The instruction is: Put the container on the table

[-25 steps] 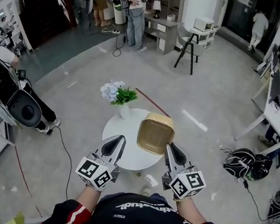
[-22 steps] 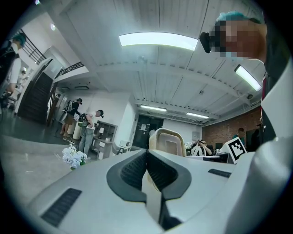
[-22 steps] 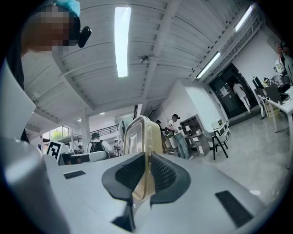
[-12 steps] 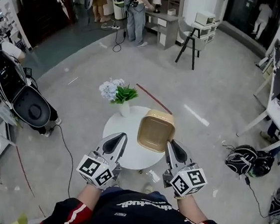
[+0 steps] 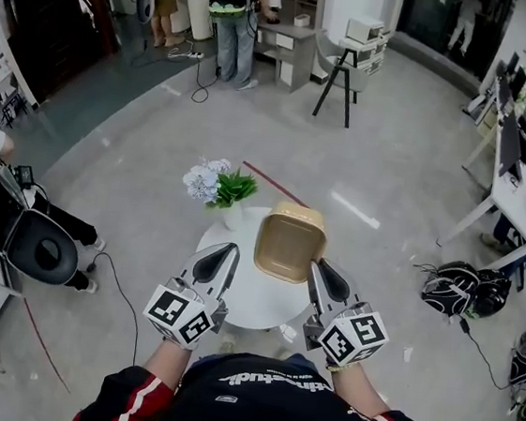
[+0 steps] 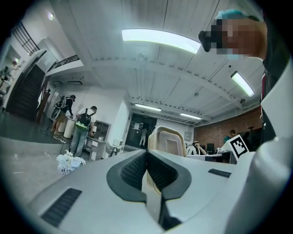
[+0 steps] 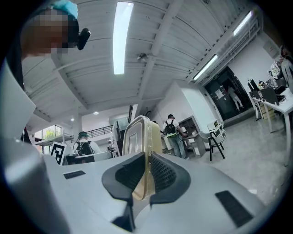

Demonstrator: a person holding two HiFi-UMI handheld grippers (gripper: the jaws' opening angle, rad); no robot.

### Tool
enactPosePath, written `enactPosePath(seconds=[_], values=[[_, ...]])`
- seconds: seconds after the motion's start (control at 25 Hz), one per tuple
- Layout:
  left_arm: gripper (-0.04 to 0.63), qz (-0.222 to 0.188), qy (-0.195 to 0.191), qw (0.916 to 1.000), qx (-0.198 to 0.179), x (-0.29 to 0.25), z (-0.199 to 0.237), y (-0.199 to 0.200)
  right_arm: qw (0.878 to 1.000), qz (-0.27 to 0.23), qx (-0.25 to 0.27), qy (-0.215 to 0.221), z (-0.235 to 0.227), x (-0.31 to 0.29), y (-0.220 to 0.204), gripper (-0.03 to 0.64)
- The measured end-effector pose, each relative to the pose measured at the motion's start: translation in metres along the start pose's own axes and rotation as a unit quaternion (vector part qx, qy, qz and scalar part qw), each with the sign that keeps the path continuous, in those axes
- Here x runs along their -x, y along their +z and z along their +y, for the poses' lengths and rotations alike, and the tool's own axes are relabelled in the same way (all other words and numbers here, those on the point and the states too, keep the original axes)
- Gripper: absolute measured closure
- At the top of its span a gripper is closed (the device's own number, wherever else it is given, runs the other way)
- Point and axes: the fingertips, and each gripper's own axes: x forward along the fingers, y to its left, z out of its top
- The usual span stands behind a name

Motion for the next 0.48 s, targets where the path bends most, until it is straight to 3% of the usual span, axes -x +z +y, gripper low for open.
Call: enactPosePath(seconds=[0.48], values=[[0.571, 0.010, -0.025, 0.9995, 0.017, -0.006, 0.020, -0.006, 1.000, 0.002, -0.008, -0.021, 0.004, -0.021, -0.010, 0.562]])
